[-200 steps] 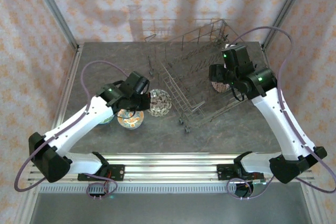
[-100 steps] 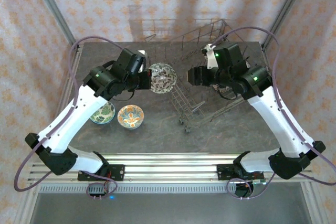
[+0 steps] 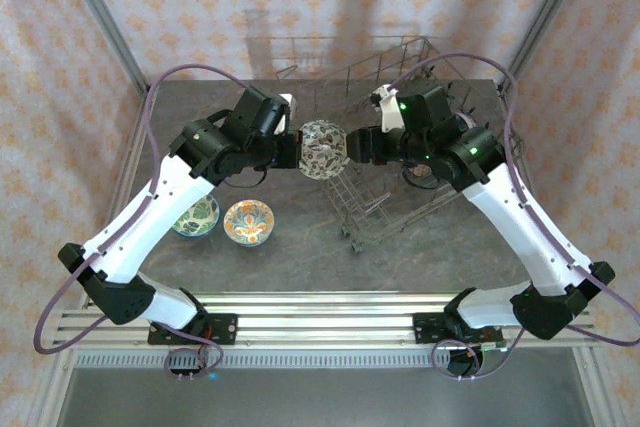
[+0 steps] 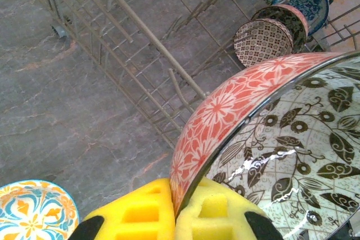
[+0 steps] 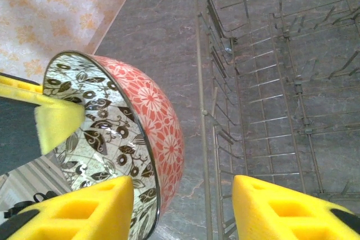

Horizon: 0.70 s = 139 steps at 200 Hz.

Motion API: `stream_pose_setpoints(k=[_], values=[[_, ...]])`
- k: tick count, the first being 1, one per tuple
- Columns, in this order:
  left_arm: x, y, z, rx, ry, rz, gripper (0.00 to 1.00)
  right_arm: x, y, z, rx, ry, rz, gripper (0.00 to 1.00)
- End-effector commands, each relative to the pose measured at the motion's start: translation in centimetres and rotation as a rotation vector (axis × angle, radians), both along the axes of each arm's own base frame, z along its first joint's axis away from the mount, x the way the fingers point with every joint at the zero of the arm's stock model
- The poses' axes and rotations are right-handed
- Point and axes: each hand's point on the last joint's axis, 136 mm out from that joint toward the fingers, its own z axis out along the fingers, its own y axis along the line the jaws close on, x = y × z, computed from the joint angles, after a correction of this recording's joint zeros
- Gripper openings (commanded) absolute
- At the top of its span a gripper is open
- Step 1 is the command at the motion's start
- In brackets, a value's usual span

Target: Load the bowls into the dish rack

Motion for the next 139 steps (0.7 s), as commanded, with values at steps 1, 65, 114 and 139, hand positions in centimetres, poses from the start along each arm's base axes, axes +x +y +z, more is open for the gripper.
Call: stream_pose_setpoints(k=[1,65,114,139], values=[[0.5,-1.4,3.4,-0.090,-0.090,-0.020,0.00,0.8,0.3,0.4,0.023,-0.026,-0.027,0.46],[0.9,-1.9,3.3,-0.069,-0.093,-0.020,0.00,1.0,0.7,-0.9,0.016,0.010,-0.023,0.33],[1.1,-2.4,3.4,-0.077,-0.091,-0.026,0.00,1.0,0.6,-1.5,-0.003,0.026,-0.022,0.18],[1.0,-3.0,3.2,-0.088,-0.078,-0.038,0.00,1.2,0.3,-1.2,-0.003,0.010,-0.042,0.16]])
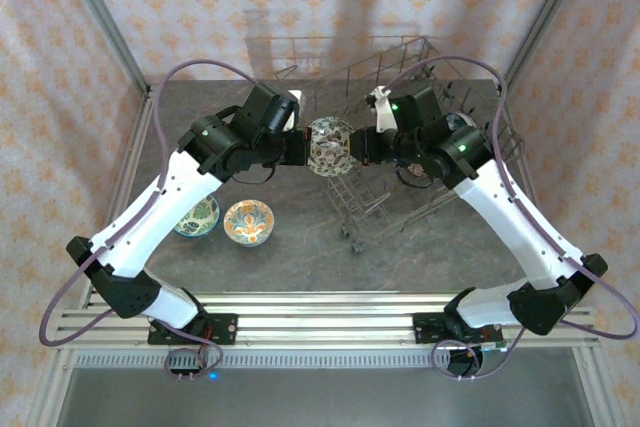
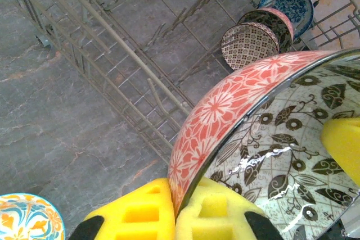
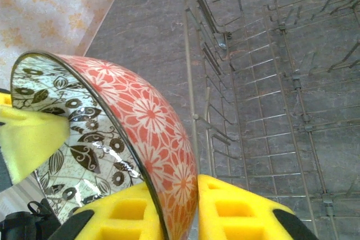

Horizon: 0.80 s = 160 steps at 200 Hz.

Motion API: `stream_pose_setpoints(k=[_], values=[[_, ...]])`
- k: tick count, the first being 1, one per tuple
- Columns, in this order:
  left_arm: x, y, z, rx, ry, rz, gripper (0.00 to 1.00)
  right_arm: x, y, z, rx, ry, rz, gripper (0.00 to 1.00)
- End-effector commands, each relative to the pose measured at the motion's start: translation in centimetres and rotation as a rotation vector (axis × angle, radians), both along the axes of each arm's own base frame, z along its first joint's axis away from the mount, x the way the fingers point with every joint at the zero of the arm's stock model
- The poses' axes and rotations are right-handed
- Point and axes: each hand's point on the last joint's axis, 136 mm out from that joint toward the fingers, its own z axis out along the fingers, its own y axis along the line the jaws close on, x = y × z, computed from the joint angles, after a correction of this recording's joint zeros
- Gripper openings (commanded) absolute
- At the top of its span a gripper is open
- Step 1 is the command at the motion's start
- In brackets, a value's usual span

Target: Load the bowls into the dish rack

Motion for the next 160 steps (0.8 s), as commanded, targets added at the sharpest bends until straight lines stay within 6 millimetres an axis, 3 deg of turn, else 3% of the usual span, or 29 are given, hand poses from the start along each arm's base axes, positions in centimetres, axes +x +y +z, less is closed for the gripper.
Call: stream_pose_setpoints(k=[1,22,38,58,107,141,160], values=[[0.4,-1.3,2.7,-0.081,-0.065,-0.013,0.00,0.2,-0.2,0.3,0.002,-0.020,-0.019,0.15],[0.3,-1.9,2.3,-0.099,-0.043,-0.025,0.00,0.7,-1.0,0.4,-0.015,-0.040,-0.073,0.07],[0.4,-2.1,2.0,-0.101,-0.031,-0.029,0.08,1.2,-1.9,0.5,-0.029,-0.057,-0.133,0.00],[0.4,-2.3,2.0,-0.112,-0.030,-0.031,0.26,1.5,-2.6,1.0,-0.022,-0.085,-0.176,0.00],[0.5,-2.4,2.6,-0.125,-0.044,-0.033,0.46,1.9,-4.2,2.4,-0.014,-0.147,-0.266,0.00],[0.3,-0.8,3.7,-0.114,-0.090,0.001,0.56,2.7,-8.8,3.6,-0.091,-0.226,-0.478,0.00],[0.3,1.0,2.9,-0.115,-0.080,0.037,0.58,3.1,-12.2,4.0,-0.150,-0.263,-0.611,0.00]])
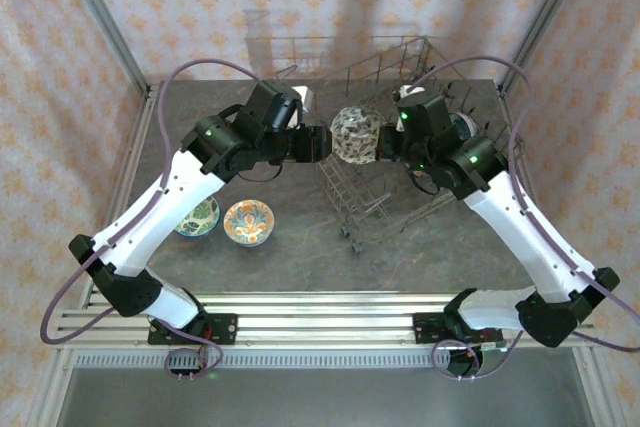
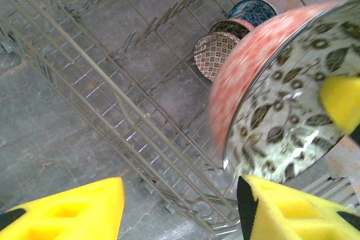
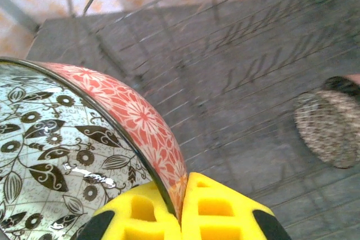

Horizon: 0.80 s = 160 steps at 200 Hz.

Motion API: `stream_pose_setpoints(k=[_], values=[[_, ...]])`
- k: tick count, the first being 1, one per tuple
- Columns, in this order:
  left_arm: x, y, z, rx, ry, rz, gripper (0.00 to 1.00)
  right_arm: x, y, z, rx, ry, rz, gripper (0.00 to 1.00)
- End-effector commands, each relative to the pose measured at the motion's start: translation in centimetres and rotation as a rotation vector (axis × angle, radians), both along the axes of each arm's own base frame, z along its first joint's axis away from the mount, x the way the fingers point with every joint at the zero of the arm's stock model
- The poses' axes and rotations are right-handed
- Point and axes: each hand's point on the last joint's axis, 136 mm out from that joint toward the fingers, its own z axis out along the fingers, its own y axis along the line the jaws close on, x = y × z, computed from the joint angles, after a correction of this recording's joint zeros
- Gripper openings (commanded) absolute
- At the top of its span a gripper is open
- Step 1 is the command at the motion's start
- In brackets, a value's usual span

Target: Load the bowls into the dish rack

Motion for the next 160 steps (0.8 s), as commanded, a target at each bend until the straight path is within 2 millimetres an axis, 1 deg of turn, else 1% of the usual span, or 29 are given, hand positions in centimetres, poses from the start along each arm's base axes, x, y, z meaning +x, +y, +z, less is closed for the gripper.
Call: stream_pose_setpoints(k=[1,20,31,58,73,87,100,111,127,160], values=[[0.0,2.6,1.5,-0.025,-0.058,0.056,0.58,1.0,-5.4,3.2,-0.032,-0.142,-0.245,0.00],[0.0,4.1,0.0,-0.062,-0.014,0.097,0.58,1.7,-8.9,2.3,-0.133,-0.145,-0.379,0.00],[-0.3,4.7,-1.1,-0.076,0.009,0.111,0.59,2.0,-10.4,1.8,-0.190,-0.135,-0.436,0.00],[-1.1,6.3,-4.2,-0.063,0.068,0.140,0.59,2.3,-12.5,1.1,-0.382,-0.115,-0.513,0.00],[-1.7,6.4,-6.1,-0.062,0.119,0.126,0.58,2.5,-13.1,0.3,-0.467,-0.086,-0.526,0.00],[-2.2,6.5,-7.8,-0.045,0.164,0.121,0.58,2.9,-13.1,-1.0,-0.526,-0.054,-0.518,0.00],[-2.5,6.7,-8.9,-0.031,0.191,0.123,0.58,3.1,-13.2,-2.3,-0.575,-0.029,-0.522,0.00],[-2.7,6.9,-9.5,-0.026,0.203,0.126,0.58,3.3,-13.5,-3.2,-0.619,-0.018,-0.536,0.00],[-2.9,7.2,-10.2,-0.017,0.215,0.133,0.58,3.5,-13.9,-3.9,-0.672,-0.015,-0.554,0.00],[-3.1,7.4,-11.0,-0.010,0.233,0.142,0.58,4.5,-13.5,-5.7,-0.751,0.008,-0.518,0.00]])
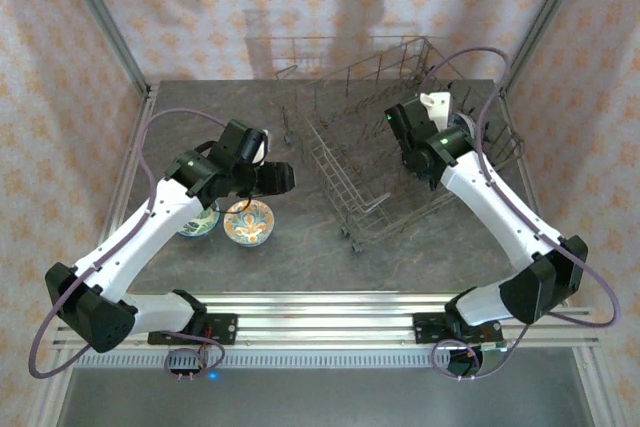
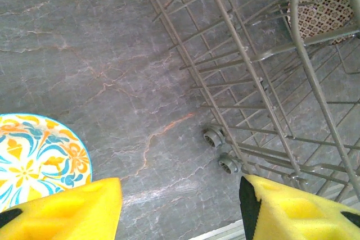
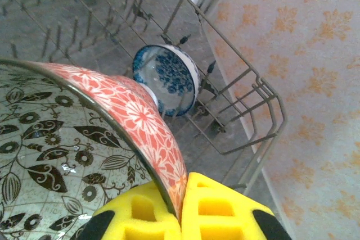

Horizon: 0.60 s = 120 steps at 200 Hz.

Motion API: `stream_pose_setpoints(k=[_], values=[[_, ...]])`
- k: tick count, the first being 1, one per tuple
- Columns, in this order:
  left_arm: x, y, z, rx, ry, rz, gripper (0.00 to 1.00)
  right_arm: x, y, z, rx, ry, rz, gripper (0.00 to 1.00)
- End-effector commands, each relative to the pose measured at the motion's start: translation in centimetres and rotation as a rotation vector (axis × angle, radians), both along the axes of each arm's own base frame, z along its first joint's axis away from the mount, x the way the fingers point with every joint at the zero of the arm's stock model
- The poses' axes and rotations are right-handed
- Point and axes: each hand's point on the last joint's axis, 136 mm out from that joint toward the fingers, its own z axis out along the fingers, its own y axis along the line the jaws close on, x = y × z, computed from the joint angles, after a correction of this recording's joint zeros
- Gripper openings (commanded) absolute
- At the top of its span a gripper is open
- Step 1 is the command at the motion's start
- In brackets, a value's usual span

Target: Load the bowls into the dish rack

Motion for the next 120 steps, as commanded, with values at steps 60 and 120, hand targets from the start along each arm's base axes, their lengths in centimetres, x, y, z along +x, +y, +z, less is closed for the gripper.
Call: stream_pose_setpoints(k=[60,120], values=[[-0.1,0.3,-0.1,-0.018,0.000,0.021,0.58,2.2,-1.1,-0.3,-0.262,-0.017,-0.042,0.00],[0.0,0.4,-0.6,-0.005,0.009,0.026,0.58,2.7,-0.8,-2.7,-0.312,0.030,-0.026,0.00]])
